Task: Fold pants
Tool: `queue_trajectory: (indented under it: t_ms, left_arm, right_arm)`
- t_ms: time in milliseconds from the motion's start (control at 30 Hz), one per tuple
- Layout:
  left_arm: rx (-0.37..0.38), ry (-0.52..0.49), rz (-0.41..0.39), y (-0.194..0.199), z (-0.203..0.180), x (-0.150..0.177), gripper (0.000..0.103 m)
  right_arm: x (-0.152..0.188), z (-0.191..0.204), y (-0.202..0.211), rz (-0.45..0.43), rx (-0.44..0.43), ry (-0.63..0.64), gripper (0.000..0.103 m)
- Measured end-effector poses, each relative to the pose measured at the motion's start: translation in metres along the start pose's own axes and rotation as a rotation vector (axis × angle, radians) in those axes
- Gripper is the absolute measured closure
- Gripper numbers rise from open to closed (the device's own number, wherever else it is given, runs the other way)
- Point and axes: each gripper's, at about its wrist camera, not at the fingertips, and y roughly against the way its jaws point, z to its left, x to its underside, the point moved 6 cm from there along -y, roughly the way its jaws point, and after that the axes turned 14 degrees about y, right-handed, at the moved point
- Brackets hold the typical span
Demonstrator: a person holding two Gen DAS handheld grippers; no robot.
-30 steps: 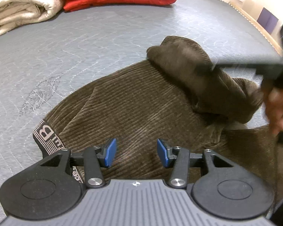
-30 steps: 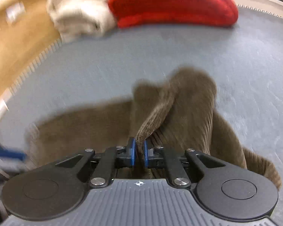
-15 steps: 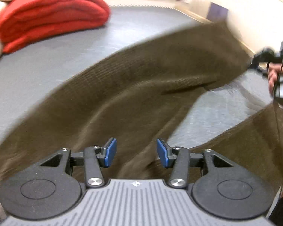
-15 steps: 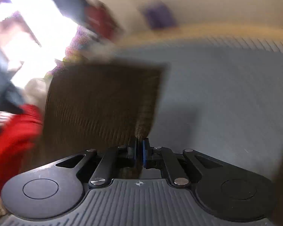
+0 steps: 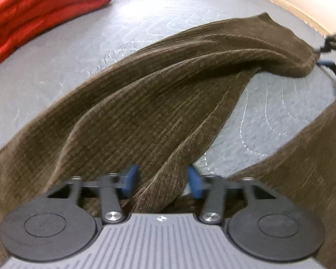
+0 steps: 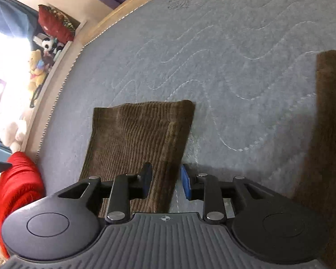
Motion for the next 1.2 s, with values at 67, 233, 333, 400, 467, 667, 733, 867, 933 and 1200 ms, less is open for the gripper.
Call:
queue_trajectory:
  t_ms: [67, 233, 333, 400, 467, 667, 733, 867, 933, 1200]
  left_arm:
    - [-0.027, 0.005, 0.011, 0.005, 0.003, 0.000, 0.091]
    - [0.002, -0.002, -0.040, 0.040, 0.019, 0.002, 0.093]
    - [0.024, -0.008, -0.047, 0.049, 0.032, 0.004, 0.093]
    - [0.052, -0.040, -0.047, 0.048, 0.029, 0.009, 0.093]
    - [0.071, -0.093, -0.014, 0.043, 0.022, 0.017, 0.093]
    - [0.144, -0.090, 0.025, 0.048, 0.030, 0.024, 0.091]
    - [0.173, -0.115, 0.021, 0.060, 0.030, 0.025, 0.075]
    - [0.200, -0.123, -0.028, 0.101, 0.044, 0.026, 0.065]
    - [0.201, -0.079, -0.069, 0.125, 0.067, 0.020, 0.060]
    - [-0.012, 0.394, -0.175, 0.162, 0.245, 0.006, 0.057]
  right_arm:
    - [-0.004, 0.000, -0.001, -0.004, -0.017, -0.001, 0.071]
    - [-0.015, 0.013, -0.018, -0.007, -0.016, 0.066, 0.094]
    - [-0.028, 0.023, -0.002, -0.106, 0.031, 0.128, 0.097]
    - [-0.038, 0.031, 0.018, -0.191, 0.104, 0.159, 0.098]
    - [-0.042, 0.034, 0.037, -0.243, 0.184, 0.183, 0.099]
    - [-0.032, -0.059, 0.059, -0.109, 0.534, 0.018, 0.103]
    - [-0.033, -0.068, 0.066, -0.128, 0.448, -0.032, 0.099]
    - [-0.038, -0.029, 0.062, -0.099, 0.177, 0.119, 0.082]
    - [-0.028, -0.013, 0.054, -0.039, 0.091, 0.179, 0.054]
    - [-0.003, 0.002, 0.029, 0.031, 0.127, 0.202, 0.054]
